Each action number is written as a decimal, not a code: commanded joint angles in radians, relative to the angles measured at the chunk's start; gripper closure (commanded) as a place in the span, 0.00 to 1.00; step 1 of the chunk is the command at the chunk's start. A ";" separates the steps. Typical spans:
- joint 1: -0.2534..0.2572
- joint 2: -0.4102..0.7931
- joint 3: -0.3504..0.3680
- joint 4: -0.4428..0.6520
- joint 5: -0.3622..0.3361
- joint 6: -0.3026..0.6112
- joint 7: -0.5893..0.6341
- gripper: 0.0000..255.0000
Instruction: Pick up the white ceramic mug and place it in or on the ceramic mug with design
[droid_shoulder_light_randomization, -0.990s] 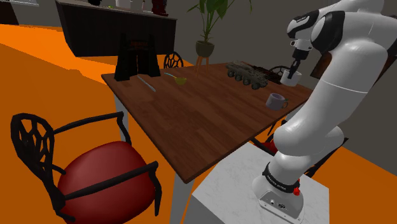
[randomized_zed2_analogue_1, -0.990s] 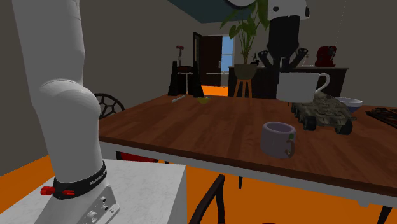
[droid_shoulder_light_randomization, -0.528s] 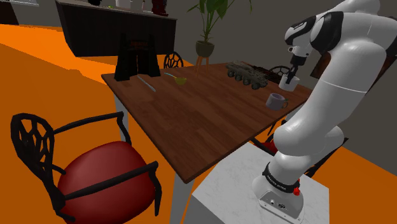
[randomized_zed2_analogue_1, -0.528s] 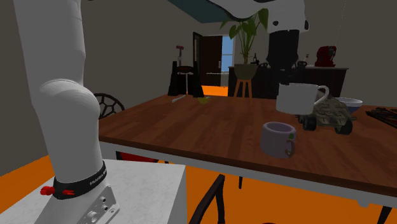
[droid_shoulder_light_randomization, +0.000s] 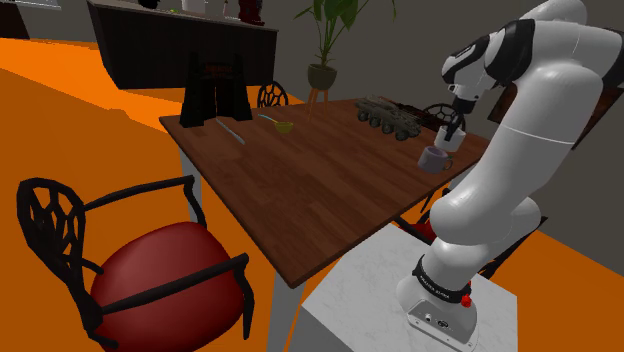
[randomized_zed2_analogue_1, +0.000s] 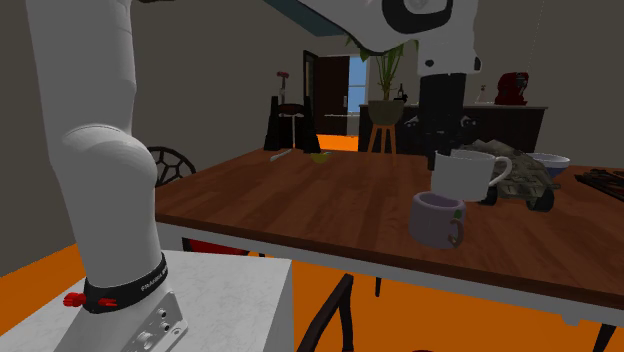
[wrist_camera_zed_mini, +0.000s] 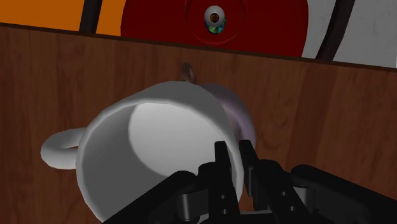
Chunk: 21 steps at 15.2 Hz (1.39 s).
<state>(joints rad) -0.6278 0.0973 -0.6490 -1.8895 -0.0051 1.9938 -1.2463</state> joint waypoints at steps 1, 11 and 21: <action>-0.002 0.012 0.001 -0.027 0.008 0.037 -0.004 1.00; -0.002 0.012 0.001 -0.027 0.008 0.037 -0.004 0.00; 0.007 -0.024 0.002 0.065 -0.015 -0.084 0.013 0.00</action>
<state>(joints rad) -0.6213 0.0749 -0.6473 -1.8307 -0.0192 1.9183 -1.2349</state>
